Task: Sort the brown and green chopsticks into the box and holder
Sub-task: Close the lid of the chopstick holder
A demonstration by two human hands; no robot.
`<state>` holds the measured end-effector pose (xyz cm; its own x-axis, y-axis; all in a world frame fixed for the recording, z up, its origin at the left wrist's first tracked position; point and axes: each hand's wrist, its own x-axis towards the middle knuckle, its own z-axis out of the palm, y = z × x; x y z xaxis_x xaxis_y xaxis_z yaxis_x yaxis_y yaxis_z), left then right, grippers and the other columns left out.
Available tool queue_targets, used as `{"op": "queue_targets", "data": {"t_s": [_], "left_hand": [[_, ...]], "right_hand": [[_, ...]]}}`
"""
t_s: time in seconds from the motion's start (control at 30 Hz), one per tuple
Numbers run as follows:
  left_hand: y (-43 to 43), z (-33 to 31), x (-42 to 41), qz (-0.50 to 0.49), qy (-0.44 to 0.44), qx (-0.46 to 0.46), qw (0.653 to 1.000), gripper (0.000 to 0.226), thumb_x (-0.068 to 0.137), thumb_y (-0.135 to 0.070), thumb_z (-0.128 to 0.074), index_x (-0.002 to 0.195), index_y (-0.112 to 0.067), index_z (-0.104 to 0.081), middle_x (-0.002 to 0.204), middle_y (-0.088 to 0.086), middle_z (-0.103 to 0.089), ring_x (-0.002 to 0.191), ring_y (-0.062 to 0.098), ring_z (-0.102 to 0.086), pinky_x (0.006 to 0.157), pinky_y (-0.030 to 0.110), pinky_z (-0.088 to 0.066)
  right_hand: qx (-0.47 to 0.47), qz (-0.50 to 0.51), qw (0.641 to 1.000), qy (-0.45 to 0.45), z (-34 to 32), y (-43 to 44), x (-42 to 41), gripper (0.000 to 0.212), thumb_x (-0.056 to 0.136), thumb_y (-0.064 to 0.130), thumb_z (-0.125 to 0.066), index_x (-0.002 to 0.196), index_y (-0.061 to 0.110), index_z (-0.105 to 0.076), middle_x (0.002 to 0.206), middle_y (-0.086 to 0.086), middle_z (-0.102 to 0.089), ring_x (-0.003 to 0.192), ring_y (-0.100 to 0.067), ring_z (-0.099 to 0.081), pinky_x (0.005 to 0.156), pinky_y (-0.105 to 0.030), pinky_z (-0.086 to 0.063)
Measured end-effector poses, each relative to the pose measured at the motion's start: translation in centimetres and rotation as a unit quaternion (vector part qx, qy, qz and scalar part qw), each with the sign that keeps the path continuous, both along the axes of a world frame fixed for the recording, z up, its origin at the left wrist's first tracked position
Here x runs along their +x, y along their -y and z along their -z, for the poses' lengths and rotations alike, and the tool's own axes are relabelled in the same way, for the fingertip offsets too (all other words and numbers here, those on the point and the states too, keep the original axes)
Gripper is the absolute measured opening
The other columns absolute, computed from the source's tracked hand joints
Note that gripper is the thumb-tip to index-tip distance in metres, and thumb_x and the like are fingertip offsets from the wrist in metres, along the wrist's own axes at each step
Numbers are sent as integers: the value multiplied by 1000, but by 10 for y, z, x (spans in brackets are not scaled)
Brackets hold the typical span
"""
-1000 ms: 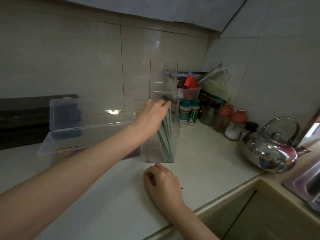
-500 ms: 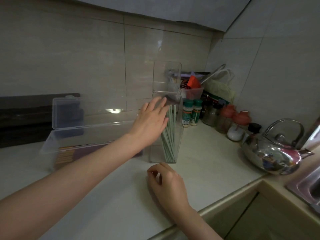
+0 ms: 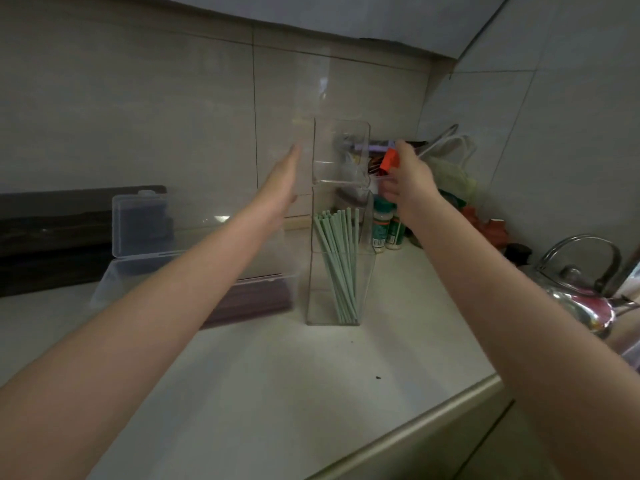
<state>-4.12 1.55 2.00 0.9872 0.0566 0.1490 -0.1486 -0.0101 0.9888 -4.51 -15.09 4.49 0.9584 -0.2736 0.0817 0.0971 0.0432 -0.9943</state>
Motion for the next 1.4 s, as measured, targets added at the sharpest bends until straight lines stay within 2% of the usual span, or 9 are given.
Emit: {"op": "queue_targets", "data": {"t_s": [0.1, 0.3, 0.47, 0.77, 0.9, 1.0, 1.1, 1.23, 1.4], "left_hand": [[5, -14, 17, 40, -85, -74, 993, 77, 87, -66, -25, 147, -18, -15, 151, 13, -24, 135, 31, -32, 111, 46, -27], [12, -27, 23, 29, -73, -103, 992, 68, 87, -68, -22, 142, -28, -25, 119, 11, -50, 108, 24, -51, 74, 34, -41], [6, -27, 26, 68, -29, -156, 985, 69, 87, -68, -24, 144, -30, -19, 140, 15, -39, 128, 25, -40, 107, 51, -22], [29, -28, 17, 30, 18, -121, 992, 66, 89, -64, -24, 143, -27, -28, 146, 5, -36, 132, 14, -37, 112, 55, -16], [24, -22, 19, 20, 82, -161, 983, 41, 93, -58, -18, 113, -38, -49, 125, 4, -56, 127, 18, -41, 113, 53, -10], [16, -22, 12, 51, 116, -109, 986, 35, 94, -55, -18, 100, -37, -48, 118, 4, -61, 124, 17, -42, 110, 48, -7], [14, -24, 0, 58, 153, -51, 985, 51, 85, -64, -35, 118, -25, -40, 123, 6, -58, 119, 15, -46, 98, 34, -24], [20, -3, -21, 85, 201, 61, 974, 58, 89, -44, -49, 136, -28, -19, 138, 7, -44, 123, 10, -39, 86, 12, -33], [20, 38, -31, 57, 240, 177, 953, 61, 91, -43, -32, 145, -25, -10, 146, -11, -33, 140, 7, -17, 117, 45, 4]], "right_hand": [[53, -51, 995, -70, 0, -3, 28, 63, 91, 55, -42, 140, 17, -33, 139, -12, -44, 121, -32, -47, 103, -45, -38], [78, -111, 990, -30, -1, -6, 35, 63, 91, 63, -30, 135, 20, -43, 137, -11, -48, 123, -28, -47, 102, -41, -38], [88, -140, 986, -4, -2, 4, 33, 73, 88, 69, -22, 145, 23, -24, 145, -11, -39, 137, -30, -28, 110, -50, -17], [87, -163, 983, 21, -8, -9, 18, 73, 88, 67, -27, 138, 15, -39, 134, -6, -47, 112, -25, -49, 82, -41, -42], [92, -155, 982, 57, -8, -14, 17, 65, 92, 61, -27, 136, 15, -42, 141, -10, -45, 130, -27, -39, 110, -48, -24], [44, -154, 984, 79, -6, -6, 18, 63, 92, 61, -30, 130, 14, -47, 135, -10, -52, 126, -23, -45, 112, -45, -20], [-2, -152, 983, 105, 2, 2, 7, 58, 88, 62, -40, 120, 17, -58, 125, -2, -61, 111, -14, -55, 108, -36, -20], [-100, -161, 976, 109, 25, 9, -15, 73, 73, 73, -51, 129, 27, -53, 138, 6, -50, 129, -13, -41, 113, -45, -22], [-227, -192, 944, 143, 45, 6, -46, 45, 100, 42, -23, 139, 25, -40, 147, 12, -30, 126, 4, -28, 108, -22, -19]]}}
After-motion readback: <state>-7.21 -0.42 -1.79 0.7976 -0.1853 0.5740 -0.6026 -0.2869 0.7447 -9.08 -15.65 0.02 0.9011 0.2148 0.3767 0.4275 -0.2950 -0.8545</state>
